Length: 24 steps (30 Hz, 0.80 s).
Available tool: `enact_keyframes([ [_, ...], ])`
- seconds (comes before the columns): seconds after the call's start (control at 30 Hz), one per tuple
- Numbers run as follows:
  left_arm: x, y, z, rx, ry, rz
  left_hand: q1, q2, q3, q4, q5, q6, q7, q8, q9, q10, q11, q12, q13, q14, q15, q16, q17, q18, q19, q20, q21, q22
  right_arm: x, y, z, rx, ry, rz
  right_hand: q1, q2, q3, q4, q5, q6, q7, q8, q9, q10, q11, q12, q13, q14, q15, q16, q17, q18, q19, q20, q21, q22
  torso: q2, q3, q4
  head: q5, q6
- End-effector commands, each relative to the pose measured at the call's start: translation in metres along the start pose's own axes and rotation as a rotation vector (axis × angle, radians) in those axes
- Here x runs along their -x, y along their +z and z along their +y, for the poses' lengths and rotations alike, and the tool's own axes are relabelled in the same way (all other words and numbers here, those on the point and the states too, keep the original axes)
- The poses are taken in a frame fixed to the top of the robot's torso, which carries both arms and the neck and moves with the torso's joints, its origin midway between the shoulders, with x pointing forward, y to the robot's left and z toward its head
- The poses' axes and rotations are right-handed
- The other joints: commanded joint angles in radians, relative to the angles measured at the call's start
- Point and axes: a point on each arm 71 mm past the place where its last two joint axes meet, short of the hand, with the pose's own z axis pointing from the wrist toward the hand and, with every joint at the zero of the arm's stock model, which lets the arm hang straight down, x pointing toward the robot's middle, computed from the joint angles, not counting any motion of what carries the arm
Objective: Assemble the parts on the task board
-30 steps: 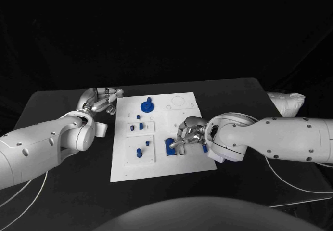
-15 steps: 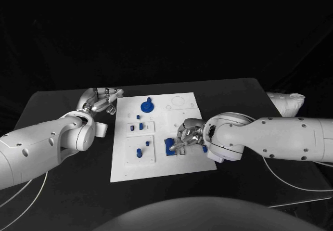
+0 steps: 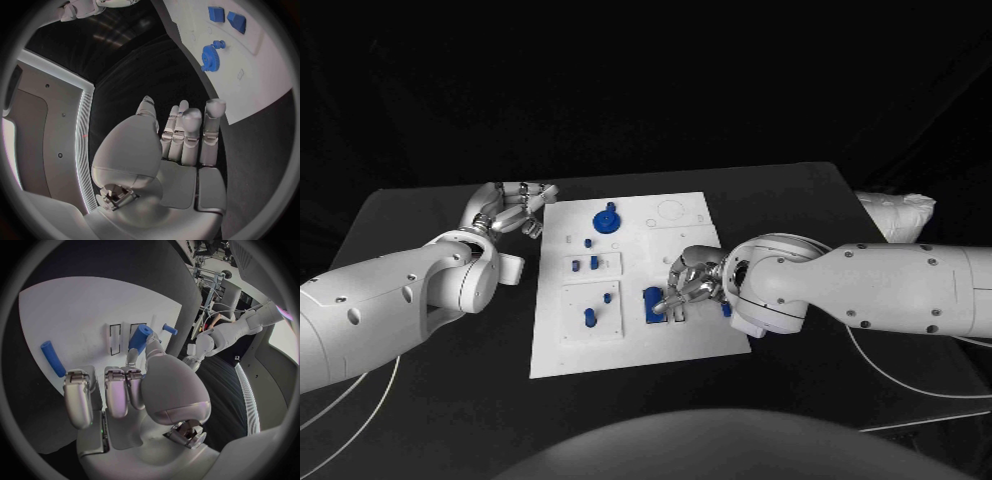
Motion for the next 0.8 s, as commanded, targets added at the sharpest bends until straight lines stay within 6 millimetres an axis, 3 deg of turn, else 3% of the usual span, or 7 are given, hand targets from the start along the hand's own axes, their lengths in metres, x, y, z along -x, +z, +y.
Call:
enact_keyframes([
  [0.03, -0.0027, 0.0005, -0.0021, -0.016, -0.005, 0.017, -0.001, 0.009, -0.005, 0.001, 0.004, -0.007, -0.003, 0.004, 0.0, 0.002, -0.006, 0.002, 0.001, -0.007, 0.001, -0.002, 0.0, 0.013, -0.008, 0.002, -0.003, 0.001, -0.0043, 0.0009, -0.0047, -0.035, -0.031, 0.025, 0.016, 0.004, 0.007, -0.009, 0.004, -0.006, -0.005, 0.001, 0.002, 0.107, -0.007, 0.003, 0.26, 0.106, -0.008, 0.004, 0.263, -0.007, 0.105, -0.006, 0.004, 0.263, 0.0, -0.0008, -0.0007, -0.002, 0.0],
  [0.57, -0.0025, 0.0007, -0.0019, -0.015, -0.005, 0.018, -0.001, 0.009, -0.005, 0.001, 0.004, -0.007, -0.003, 0.004, 0.0, 0.002, -0.006, 0.002, 0.001, -0.007, 0.001, -0.002, 0.0, 0.013, -0.008, 0.002, -0.003, 0.001, -0.0045, -0.0004, -0.0051, -0.03, -0.024, 0.024, 0.023, 0.007, 0.013, -0.015, 0.004, -0.008, -0.005, -0.004, 0.005, 0.107, -0.008, 0.003, 0.26, 0.106, -0.009, 0.004, 0.263, -0.007, 0.105, -0.007, 0.004, 0.263, 0.0, -0.0002, 0.0, -0.003, 0.0],
  [0.8, -0.0023, 0.0004, -0.0021, -0.017, -0.005, 0.016, 0.002, 0.011, -0.006, 0.001, 0.005, -0.008, -0.002, 0.003, 0.0, 0.001, -0.006, 0.001, 0.001, -0.007, 0.002, -0.002, 0.0, 0.013, -0.01, 0.002, -0.005, 0.0, 0.001, -0.0048, -0.0042, 0.042, 0.076, -0.032, 0.004, 0.006, 0.008, -0.004, 0.005, -0.008, -0.003, -0.008, 0.009, 0.107, -0.007, 0.003, 0.26, 0.106, -0.009, 0.004, 0.263, -0.007, 0.105, -0.007, 0.004, 0.263, 0.0, -0.0007, 0.0006, -0.002, 0.0],
])
